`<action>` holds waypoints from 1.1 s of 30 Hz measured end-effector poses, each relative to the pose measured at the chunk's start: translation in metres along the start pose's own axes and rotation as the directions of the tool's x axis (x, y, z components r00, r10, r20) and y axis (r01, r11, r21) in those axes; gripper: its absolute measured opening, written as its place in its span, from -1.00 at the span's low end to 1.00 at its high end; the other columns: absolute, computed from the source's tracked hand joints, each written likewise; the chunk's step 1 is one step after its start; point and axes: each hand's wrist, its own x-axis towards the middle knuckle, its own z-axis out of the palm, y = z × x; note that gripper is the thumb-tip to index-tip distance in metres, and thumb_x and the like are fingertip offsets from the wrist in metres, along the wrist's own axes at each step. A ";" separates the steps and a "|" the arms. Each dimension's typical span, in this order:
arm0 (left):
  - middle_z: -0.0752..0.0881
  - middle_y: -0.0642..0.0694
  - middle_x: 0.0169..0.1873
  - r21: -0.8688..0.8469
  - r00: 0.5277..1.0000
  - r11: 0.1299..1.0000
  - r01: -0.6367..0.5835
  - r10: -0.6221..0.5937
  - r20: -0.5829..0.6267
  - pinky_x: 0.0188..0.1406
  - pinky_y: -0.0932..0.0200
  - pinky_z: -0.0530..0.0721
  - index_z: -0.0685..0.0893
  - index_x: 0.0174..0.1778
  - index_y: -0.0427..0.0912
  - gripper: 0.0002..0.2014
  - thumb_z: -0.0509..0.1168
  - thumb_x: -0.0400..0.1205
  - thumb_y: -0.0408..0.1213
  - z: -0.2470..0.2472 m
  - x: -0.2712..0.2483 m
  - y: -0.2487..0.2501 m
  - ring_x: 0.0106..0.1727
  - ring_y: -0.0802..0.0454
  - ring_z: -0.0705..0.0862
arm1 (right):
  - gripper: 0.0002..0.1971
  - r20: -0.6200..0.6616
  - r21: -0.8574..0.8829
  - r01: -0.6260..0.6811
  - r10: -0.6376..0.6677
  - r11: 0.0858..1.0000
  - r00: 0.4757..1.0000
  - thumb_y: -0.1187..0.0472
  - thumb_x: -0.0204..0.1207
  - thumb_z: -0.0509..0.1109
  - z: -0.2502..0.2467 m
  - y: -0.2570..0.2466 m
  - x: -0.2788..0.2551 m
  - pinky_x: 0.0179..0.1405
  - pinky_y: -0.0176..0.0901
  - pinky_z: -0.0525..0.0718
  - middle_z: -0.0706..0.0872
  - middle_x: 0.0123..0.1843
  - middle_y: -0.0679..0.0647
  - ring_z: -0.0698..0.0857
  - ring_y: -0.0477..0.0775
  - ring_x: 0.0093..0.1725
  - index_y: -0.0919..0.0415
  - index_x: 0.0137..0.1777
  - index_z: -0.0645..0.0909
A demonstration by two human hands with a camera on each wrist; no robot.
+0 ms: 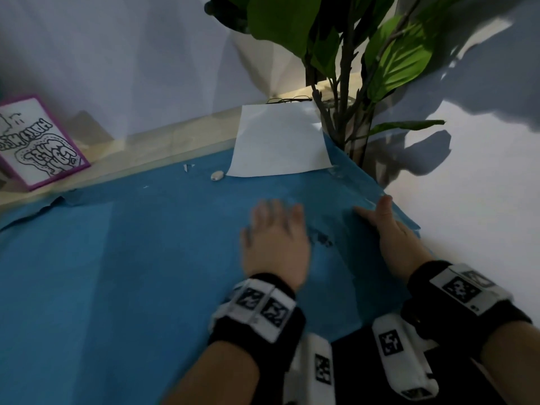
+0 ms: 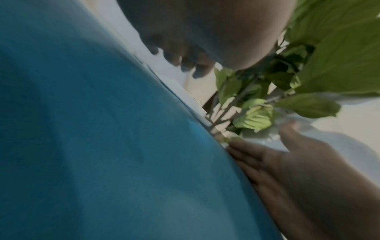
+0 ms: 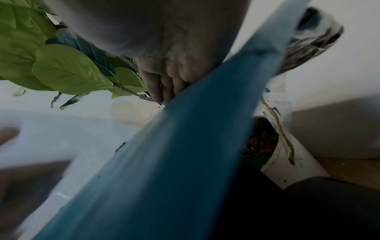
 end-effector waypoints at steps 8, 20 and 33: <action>-0.19 -0.18 0.68 0.001 0.987 0.997 0.080 -0.079 0.141 0.61 -0.07 -0.29 -0.19 0.68 -0.21 -0.31 -0.27 0.74 0.15 0.028 -0.009 0.034 0.68 -0.07 -0.26 | -0.13 -0.013 0.017 0.002 -0.002 1.000 1.000 -0.49 0.26 -0.33 0.003 0.000 -0.001 0.59 -0.08 0.09 0.43 0.55 0.02 0.36 0.08 0.53 -0.19 0.36 0.55; -0.22 -0.21 0.67 0.145 0.951 0.947 0.288 -0.300 0.072 0.61 -0.16 -0.27 -0.18 0.69 -0.13 -0.34 -0.33 0.71 0.13 0.003 -0.025 -0.019 0.66 -0.09 -0.31 | -0.10 0.037 -0.078 0.005 -0.002 0.997 0.999 -0.46 0.21 -0.37 -0.003 -0.003 -0.002 0.56 -0.11 0.12 0.37 0.58 -0.02 0.34 0.07 0.54 -0.23 0.43 0.48; 0.06 -0.17 0.67 -0.088 0.994 0.996 0.003 0.007 0.108 0.62 -0.20 -0.09 0.13 0.66 -0.21 -0.42 -0.22 0.76 0.00 0.003 0.026 0.002 0.67 -0.13 -0.03 | -0.22 0.140 -0.311 0.136 -0.096 0.941 0.985 -0.28 0.36 -0.08 -0.034 0.045 -0.029 0.35 -0.59 -0.11 0.18 0.51 -0.36 0.11 -0.39 0.43 -0.08 0.62 0.19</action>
